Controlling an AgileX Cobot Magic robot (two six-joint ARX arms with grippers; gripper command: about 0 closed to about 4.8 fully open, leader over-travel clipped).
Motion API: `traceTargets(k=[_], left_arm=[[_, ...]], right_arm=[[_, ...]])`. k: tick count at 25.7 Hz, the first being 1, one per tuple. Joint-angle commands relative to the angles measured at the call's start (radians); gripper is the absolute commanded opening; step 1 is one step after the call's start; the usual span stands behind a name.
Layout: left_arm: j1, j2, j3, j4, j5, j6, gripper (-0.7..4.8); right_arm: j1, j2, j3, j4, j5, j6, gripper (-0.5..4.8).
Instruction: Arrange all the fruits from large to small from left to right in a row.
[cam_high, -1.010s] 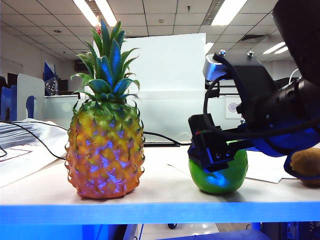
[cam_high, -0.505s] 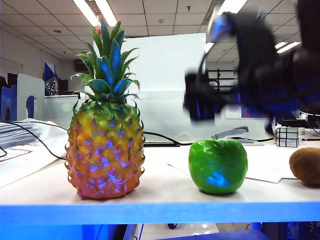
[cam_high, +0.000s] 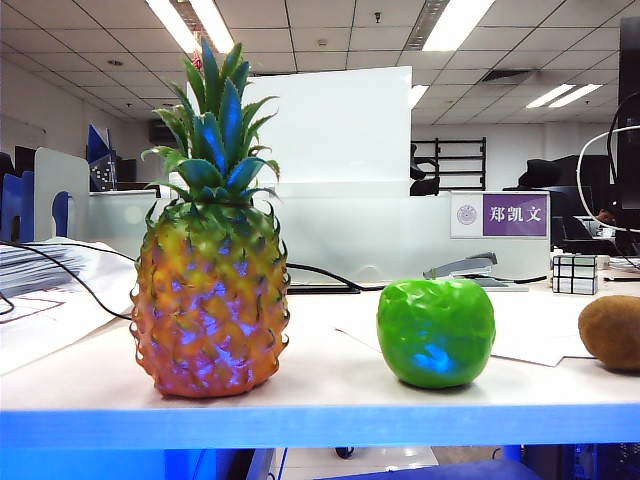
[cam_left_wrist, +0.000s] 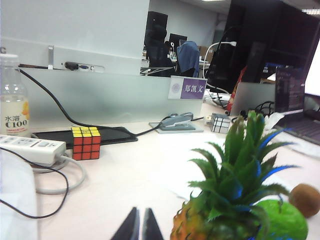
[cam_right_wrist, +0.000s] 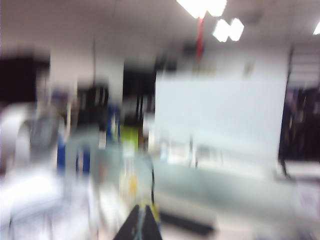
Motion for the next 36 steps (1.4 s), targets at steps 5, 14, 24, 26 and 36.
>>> traceTargets(k=[5,14,24,26,36], left_arm=[[0.001,-0.002,0.003,0.037,0.009,-0.117,0.25],[0.001,-0.002,0.003,0.037,-0.003,-0.165,0.25],[0.002,-0.002,0.002,0.028,-0.002,-0.161,0.25],[0.002,-0.002,0.002,0.028,-0.002,-0.161,0.25],[0.002,-0.002,0.002,0.028,-0.002,-0.161,0.25]], right_arm=[[0.002,-0.325,0.139,-0.789,-0.106,0.152,-0.03],[0.000,-0.533,0.140,-1.051,-0.169,0.181,-0.03],[0.001,-0.529,0.087,-0.992,-0.097,0.164,-0.03],[0.001,-0.529,0.055,-0.917,-0.059,0.154,-0.03],[0.001,-0.529,-0.071,-0.721,-0.008,0.154,-0.01]])
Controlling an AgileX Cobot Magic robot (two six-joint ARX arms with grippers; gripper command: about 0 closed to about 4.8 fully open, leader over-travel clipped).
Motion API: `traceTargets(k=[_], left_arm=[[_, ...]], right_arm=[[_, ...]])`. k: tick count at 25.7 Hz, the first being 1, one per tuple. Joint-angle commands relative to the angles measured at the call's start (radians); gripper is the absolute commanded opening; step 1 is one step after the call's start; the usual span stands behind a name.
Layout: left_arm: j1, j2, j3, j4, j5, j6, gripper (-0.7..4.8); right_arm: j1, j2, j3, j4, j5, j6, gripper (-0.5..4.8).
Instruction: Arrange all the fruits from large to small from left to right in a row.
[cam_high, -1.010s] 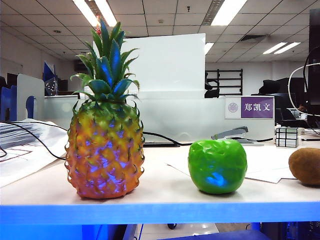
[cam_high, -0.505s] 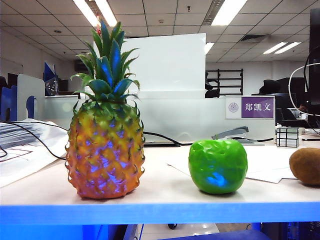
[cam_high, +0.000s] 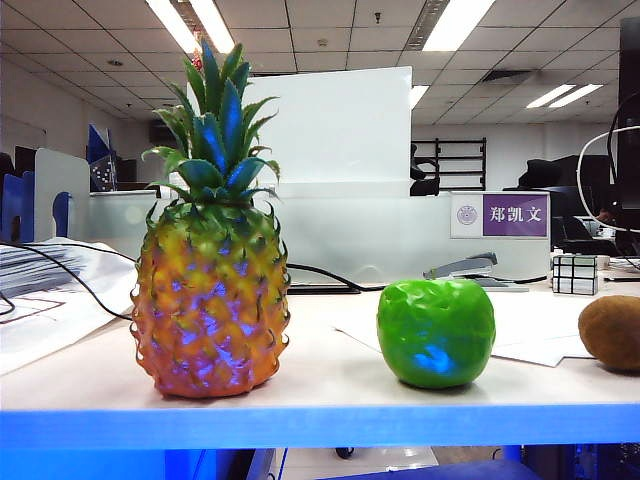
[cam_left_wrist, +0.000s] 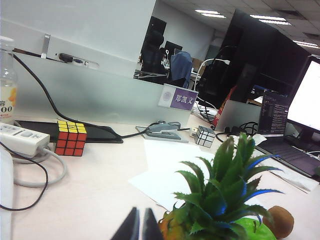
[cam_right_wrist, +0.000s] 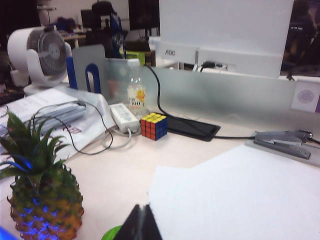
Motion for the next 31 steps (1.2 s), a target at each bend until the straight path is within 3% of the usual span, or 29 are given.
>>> traceTargets(k=[1,22,27,31], left_arm=[[0.001,-0.002,0.002,0.005,0.001,0.001,0.26],[0.001,-0.002,0.002,0.005,0.001,0.001,0.26],[0.001,-0.002,0.002,0.005,0.001,0.001,0.26],[0.001,-0.002,0.002,0.006,0.001,0.001,0.26]], right_arm=[[0.001,0.001,0.004,0.026,0.005,-0.003,-0.01],[-0.011,0.000,0.000,0.026,0.001,0.029,-0.01],[-0.118,-0.003,-0.042,0.032,-0.086,0.051,-0.01],[-0.282,-0.003,-0.109,0.056,-0.175,0.110,-0.01]])
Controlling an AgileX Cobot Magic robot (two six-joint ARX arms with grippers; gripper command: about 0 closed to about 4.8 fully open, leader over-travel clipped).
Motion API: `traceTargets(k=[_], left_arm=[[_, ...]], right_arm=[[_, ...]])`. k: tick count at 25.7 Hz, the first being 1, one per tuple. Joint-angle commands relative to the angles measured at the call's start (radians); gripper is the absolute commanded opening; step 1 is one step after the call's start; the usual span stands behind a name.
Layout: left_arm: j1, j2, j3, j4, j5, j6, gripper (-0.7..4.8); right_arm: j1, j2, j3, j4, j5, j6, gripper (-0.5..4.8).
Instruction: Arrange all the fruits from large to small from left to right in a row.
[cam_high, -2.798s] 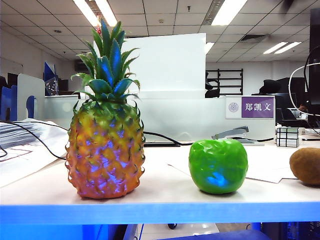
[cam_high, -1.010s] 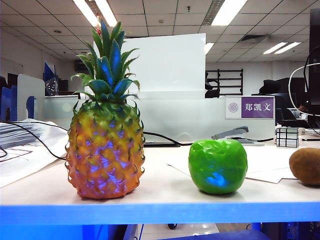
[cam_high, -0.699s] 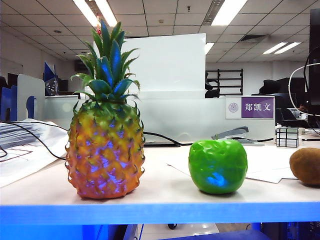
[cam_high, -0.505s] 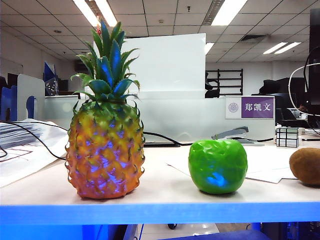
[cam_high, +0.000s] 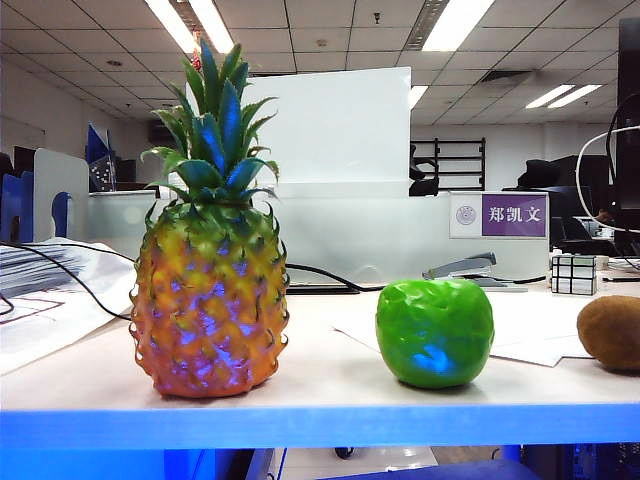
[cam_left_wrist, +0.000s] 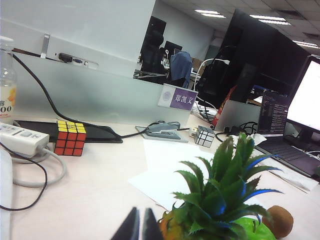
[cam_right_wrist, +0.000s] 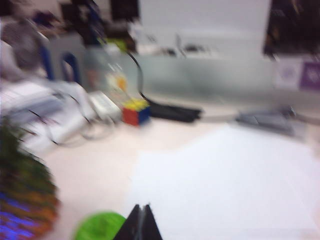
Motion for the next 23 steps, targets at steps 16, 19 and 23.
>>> traceTargets(k=[16,19,23], left_arm=[[0.001,-0.002,0.002,0.006,0.001,0.001,0.26],[0.001,-0.002,0.002,0.006,0.001,0.001,0.26],[0.001,-0.002,0.002,0.006,0.001,0.001,0.26]], right_arm=[[-0.439,-0.002,-0.138,0.072,-0.140,0.079,0.00],[-0.460,-0.002,-0.166,0.104,-0.141,0.075,-0.01],[-0.460,-0.002,-0.201,0.135,-0.141,0.076,-0.01]])
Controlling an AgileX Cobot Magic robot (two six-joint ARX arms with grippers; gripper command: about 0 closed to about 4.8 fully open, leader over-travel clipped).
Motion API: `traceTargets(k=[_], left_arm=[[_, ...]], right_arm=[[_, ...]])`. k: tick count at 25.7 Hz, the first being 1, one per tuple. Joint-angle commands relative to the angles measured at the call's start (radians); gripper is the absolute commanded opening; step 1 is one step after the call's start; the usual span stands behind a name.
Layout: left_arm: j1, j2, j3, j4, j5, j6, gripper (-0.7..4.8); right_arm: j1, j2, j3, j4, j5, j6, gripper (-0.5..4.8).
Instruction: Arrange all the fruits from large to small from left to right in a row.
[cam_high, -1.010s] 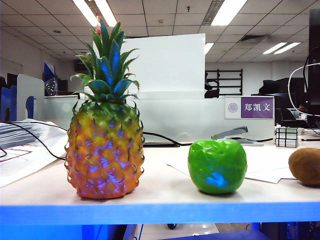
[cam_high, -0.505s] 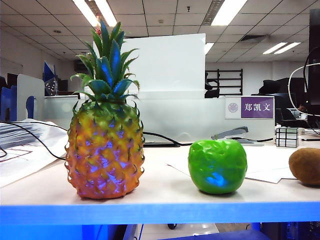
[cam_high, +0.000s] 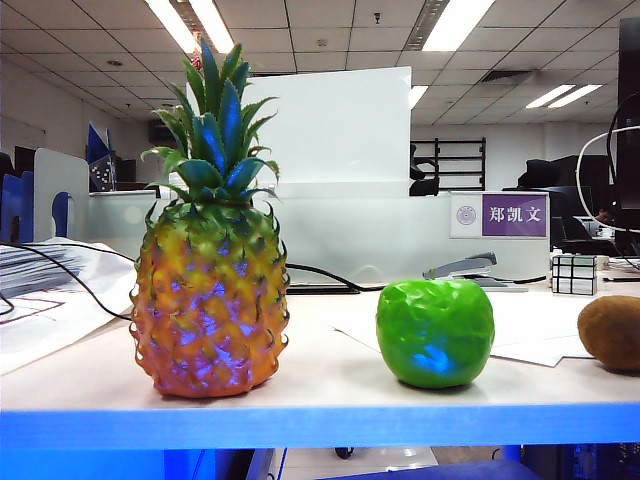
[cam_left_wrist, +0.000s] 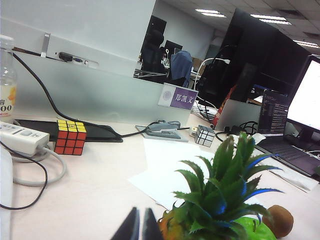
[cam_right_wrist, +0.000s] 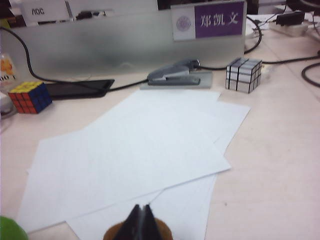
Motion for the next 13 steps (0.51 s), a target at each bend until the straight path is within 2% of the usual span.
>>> traceTargets(k=[1,7,13], left_arm=[[0.001,-0.002,0.002,0.009,0.001,0.001,0.26],[0.001,-0.002,0.002,0.009,0.001,0.001,0.26],[0.001,-0.002,0.002,0.009,0.001,0.001,0.26]], right_arm=[[0.001,-0.001,-0.020,0.044,0.000,-0.003,0.00],[-0.006,-0.002,-0.045,0.072,0.000,-0.008,0.00],[-0.102,-0.002,-0.082,0.098,-0.047,-0.009,-0.01]])
